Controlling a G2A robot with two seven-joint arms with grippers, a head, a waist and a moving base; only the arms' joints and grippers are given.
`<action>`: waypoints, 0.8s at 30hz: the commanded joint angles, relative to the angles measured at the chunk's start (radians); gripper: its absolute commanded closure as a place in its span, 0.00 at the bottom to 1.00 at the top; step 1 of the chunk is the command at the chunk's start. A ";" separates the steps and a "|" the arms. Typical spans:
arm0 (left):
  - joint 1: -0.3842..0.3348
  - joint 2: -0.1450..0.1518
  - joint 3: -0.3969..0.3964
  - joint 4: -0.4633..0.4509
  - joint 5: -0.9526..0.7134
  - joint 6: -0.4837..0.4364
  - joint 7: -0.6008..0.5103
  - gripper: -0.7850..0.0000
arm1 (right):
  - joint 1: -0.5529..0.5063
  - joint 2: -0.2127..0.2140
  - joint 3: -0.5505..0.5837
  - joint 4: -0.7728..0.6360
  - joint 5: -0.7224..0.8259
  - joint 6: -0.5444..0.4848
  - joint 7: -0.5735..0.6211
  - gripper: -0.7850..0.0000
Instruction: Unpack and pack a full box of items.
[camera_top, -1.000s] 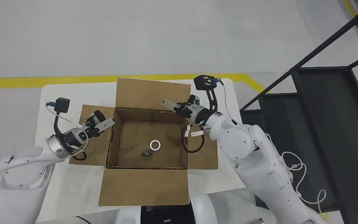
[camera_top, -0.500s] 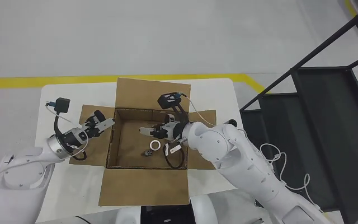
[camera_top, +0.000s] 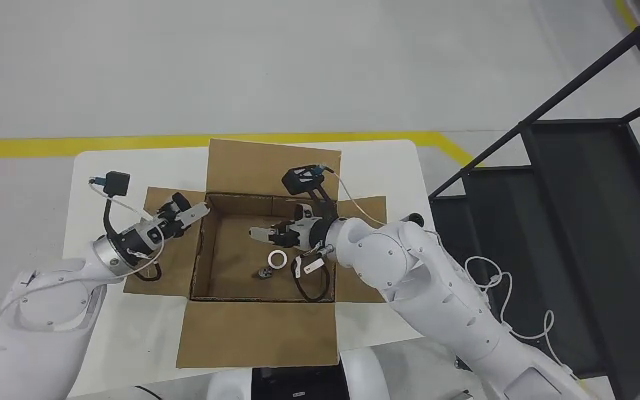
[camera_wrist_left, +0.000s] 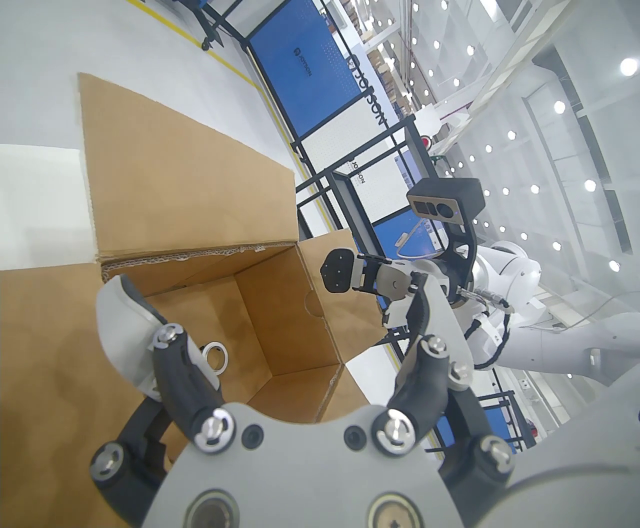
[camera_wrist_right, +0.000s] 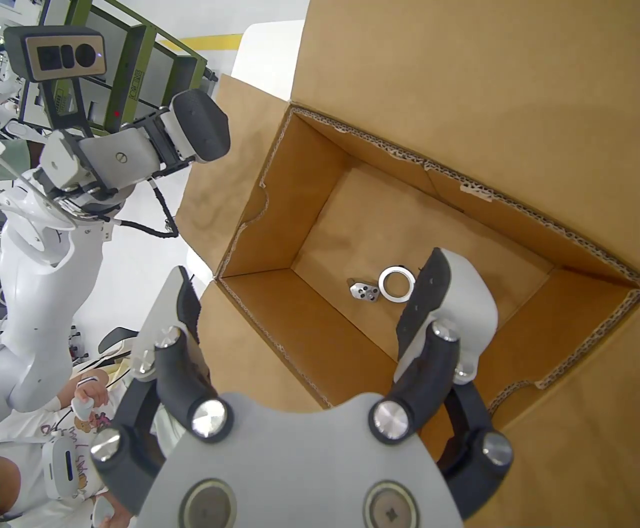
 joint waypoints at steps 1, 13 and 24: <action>0.016 0.003 -0.034 0.003 0.001 -0.002 0.005 0.00 | 0.000 0.000 0.000 0.000 0.000 0.000 0.000 0.00; 0.051 0.007 -0.087 0.005 -0.026 -0.001 0.011 0.00 | -0.005 0.000 -0.007 0.011 -0.004 -0.014 -0.008 0.00; 0.051 0.007 -0.087 0.005 -0.026 -0.001 0.011 0.00 | 0.159 -0.050 -0.239 0.204 -0.160 0.123 0.198 0.00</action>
